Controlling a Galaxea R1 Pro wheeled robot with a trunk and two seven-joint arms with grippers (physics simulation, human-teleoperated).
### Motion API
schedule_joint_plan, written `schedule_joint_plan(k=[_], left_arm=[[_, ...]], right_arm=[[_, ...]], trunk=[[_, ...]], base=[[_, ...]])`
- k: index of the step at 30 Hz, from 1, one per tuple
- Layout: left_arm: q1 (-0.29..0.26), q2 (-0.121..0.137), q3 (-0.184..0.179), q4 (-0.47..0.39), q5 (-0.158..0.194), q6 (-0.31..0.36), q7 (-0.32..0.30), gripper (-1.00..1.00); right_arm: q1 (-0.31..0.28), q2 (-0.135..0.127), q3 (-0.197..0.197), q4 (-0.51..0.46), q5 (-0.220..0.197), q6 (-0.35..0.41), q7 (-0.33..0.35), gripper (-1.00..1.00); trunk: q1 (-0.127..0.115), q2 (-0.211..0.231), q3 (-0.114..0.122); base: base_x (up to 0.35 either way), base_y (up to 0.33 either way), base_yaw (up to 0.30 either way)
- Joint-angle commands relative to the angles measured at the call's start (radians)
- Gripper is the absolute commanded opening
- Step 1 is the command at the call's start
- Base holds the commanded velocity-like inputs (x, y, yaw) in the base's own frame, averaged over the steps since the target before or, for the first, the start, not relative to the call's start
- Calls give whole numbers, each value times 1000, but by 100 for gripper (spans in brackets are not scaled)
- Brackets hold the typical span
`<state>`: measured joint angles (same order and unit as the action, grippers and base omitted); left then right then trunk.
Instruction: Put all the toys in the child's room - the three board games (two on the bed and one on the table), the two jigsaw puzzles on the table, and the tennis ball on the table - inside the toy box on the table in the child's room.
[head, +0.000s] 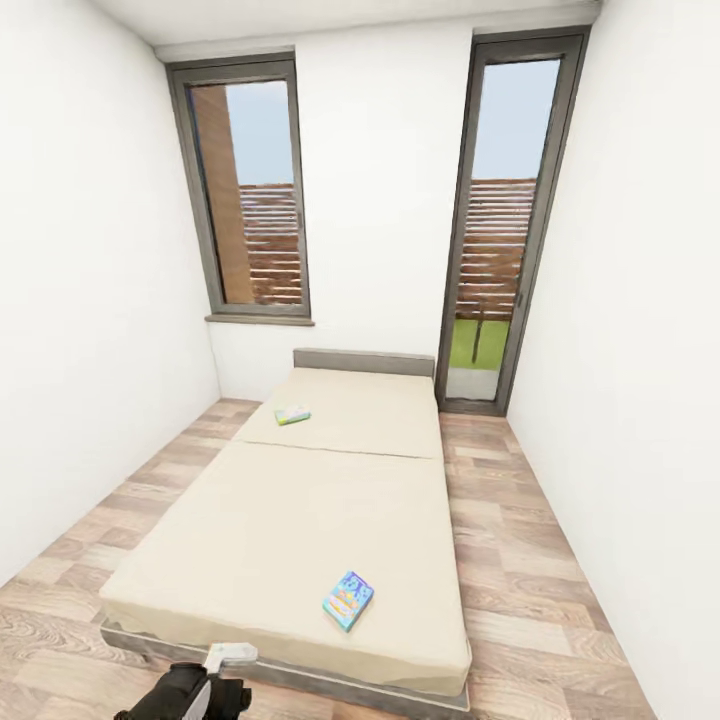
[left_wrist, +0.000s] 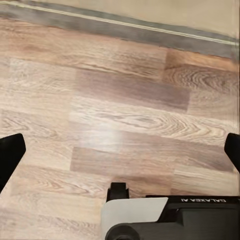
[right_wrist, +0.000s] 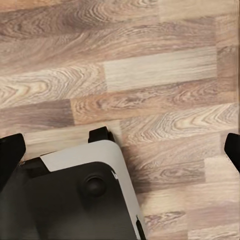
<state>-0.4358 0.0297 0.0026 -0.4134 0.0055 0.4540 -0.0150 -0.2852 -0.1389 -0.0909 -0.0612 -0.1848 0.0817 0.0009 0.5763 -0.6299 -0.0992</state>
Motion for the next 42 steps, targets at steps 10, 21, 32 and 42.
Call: schedule_joint_plan(k=[10,21,32,42], left_arm=[[-1,-8,-5,-161,1,89,-2,100],[-1,-8,-7,-207,1,102,-3,100],[-8,-5,-2,-400,2,254,-114,100],[-35,-4,0,-437,0,273,-153,100]], right_arm=[[-3,-2,-7,-30,-33,8,-2,100],[-24,-3,-7,-163,-35,107,-3,100],[-34,11,-8,-518,-35,337,-45,100],[-22,13,-7,-555,-35,380,-52,100]], trunk=[[-19,34,15],[-19,34,15],[-19,34,15],[-19,34,15]], base=[[0,0,-253],[0,0,-36],[23,0,-1],[127,0,0]])
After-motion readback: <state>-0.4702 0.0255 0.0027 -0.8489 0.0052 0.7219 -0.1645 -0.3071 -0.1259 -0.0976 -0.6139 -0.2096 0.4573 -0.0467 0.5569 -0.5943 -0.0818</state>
